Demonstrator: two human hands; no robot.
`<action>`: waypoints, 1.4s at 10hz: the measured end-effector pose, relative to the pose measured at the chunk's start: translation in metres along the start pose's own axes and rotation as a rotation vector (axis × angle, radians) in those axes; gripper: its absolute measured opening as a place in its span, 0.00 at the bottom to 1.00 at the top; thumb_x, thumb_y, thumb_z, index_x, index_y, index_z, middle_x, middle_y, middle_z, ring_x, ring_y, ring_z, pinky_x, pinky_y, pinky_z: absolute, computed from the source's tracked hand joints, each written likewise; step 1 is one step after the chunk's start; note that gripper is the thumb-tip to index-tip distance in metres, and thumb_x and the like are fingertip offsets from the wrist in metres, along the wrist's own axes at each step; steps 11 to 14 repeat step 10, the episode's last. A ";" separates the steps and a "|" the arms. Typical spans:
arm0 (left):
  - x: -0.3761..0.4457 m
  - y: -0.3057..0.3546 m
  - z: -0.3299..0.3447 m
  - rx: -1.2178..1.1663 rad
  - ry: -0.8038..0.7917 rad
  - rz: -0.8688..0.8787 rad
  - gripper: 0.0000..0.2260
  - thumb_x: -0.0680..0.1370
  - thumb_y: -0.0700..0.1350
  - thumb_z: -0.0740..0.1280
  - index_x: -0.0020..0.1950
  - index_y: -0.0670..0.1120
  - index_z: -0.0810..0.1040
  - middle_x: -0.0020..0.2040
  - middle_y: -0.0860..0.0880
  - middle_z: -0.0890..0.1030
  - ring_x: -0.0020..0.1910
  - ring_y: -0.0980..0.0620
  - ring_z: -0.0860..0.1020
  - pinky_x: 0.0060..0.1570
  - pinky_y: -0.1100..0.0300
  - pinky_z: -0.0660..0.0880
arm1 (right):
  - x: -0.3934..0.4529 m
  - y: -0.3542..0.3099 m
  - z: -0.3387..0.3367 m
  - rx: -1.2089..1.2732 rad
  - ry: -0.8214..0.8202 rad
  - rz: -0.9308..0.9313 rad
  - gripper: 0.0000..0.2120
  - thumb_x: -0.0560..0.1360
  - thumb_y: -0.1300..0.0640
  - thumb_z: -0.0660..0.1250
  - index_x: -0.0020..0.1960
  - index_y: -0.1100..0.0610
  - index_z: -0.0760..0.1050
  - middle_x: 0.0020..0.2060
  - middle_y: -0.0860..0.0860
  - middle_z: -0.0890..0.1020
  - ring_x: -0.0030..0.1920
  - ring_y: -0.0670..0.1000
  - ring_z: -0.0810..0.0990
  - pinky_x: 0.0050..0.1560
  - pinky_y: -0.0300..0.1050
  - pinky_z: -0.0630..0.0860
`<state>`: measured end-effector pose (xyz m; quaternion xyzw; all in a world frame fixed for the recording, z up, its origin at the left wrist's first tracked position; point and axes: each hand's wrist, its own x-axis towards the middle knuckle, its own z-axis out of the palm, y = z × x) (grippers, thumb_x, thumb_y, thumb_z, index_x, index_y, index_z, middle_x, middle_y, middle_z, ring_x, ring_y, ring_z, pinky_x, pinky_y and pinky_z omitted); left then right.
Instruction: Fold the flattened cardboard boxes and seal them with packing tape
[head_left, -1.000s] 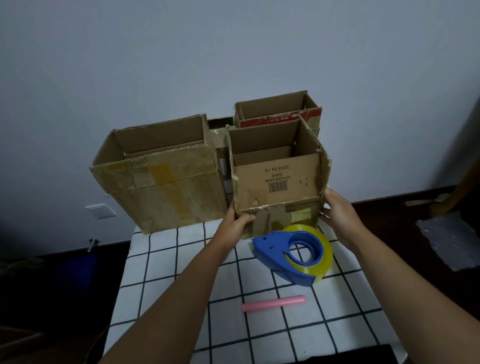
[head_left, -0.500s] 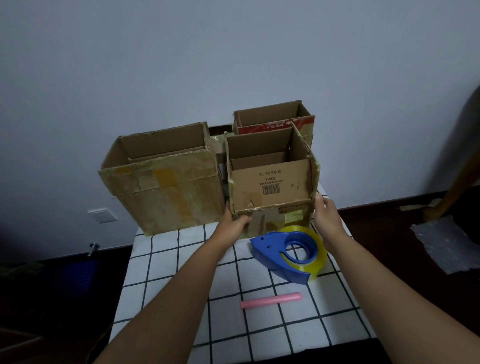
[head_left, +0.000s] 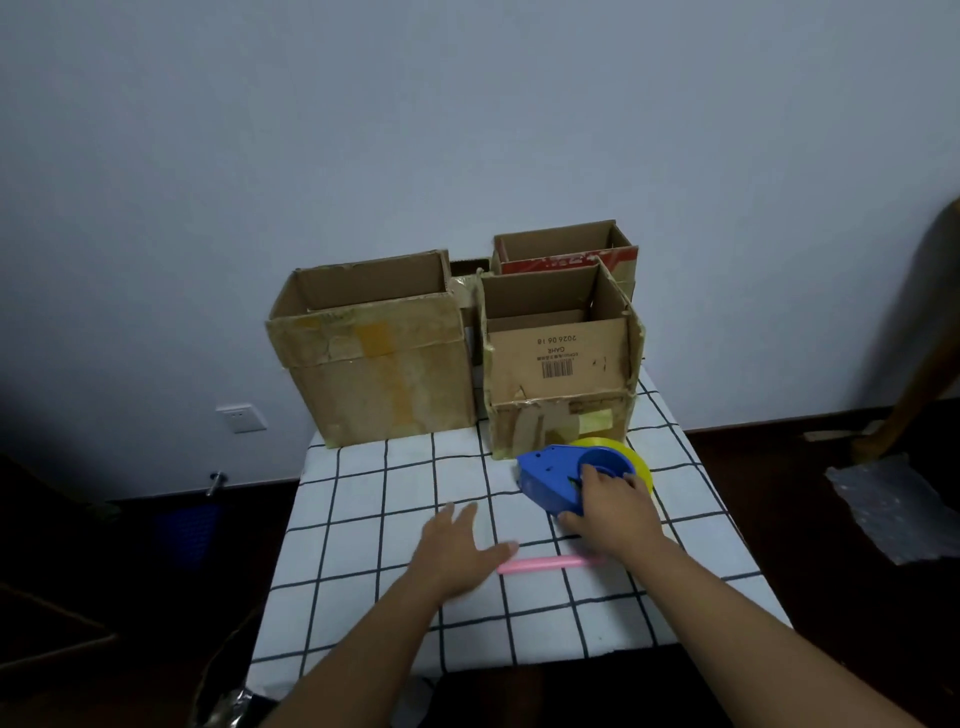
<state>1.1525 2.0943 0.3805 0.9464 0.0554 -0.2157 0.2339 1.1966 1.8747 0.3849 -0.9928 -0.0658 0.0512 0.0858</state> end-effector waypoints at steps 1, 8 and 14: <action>-0.008 -0.010 0.020 0.102 -0.075 0.020 0.50 0.69 0.74 0.63 0.81 0.53 0.45 0.80 0.45 0.36 0.78 0.42 0.36 0.76 0.43 0.42 | -0.003 -0.005 -0.007 -0.068 -0.006 -0.002 0.19 0.78 0.42 0.62 0.59 0.55 0.72 0.52 0.50 0.81 0.53 0.52 0.79 0.58 0.46 0.67; -0.017 -0.020 0.040 0.086 0.053 0.109 0.47 0.71 0.72 0.63 0.81 0.53 0.44 0.80 0.45 0.37 0.78 0.43 0.35 0.75 0.45 0.38 | -0.085 0.047 -0.012 -0.096 -0.041 0.228 0.21 0.78 0.41 0.63 0.62 0.55 0.71 0.54 0.51 0.81 0.53 0.52 0.81 0.51 0.45 0.74; -0.033 -0.015 0.014 0.134 0.184 0.146 0.41 0.75 0.70 0.58 0.81 0.52 0.50 0.81 0.45 0.43 0.79 0.44 0.40 0.76 0.48 0.39 | -0.075 0.015 -0.062 -0.191 0.015 0.196 0.24 0.77 0.37 0.60 0.59 0.56 0.73 0.54 0.51 0.80 0.55 0.54 0.79 0.47 0.45 0.71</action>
